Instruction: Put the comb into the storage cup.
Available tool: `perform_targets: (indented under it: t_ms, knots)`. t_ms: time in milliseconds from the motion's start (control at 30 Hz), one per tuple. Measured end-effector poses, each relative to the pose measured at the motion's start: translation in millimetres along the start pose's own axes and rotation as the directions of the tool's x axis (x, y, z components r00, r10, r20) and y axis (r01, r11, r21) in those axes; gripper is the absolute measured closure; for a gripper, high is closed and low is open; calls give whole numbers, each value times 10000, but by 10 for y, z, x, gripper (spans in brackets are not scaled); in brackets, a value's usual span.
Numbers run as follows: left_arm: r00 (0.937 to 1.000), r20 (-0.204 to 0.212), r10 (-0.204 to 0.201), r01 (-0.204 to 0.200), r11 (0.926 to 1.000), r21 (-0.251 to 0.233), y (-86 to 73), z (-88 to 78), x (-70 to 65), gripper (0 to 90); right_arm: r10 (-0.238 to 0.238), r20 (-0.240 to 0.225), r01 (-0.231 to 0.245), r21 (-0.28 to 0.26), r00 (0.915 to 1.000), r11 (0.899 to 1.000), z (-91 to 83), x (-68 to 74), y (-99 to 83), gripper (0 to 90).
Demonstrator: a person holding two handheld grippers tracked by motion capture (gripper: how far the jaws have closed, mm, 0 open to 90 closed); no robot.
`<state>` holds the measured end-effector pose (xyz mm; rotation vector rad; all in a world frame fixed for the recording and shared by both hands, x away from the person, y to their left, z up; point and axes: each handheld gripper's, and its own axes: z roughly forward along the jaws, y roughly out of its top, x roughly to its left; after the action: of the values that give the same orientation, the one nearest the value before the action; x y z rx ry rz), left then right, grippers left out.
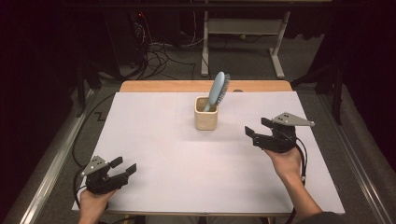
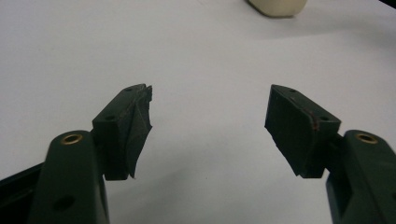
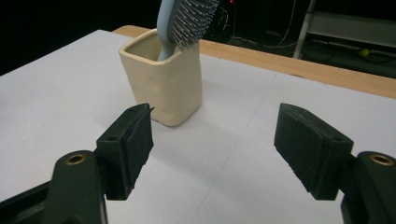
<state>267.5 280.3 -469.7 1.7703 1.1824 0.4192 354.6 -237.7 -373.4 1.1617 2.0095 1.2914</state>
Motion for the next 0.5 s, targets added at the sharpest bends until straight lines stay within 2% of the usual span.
perform_targets:
  t_ms: [500]
  knots:
    - [10000, -13, -38, 38, 10000, 19, -2, 4, 3, 318, 248, 143, -245, -194, 9996, 9995, -198, -93, -144, 284]
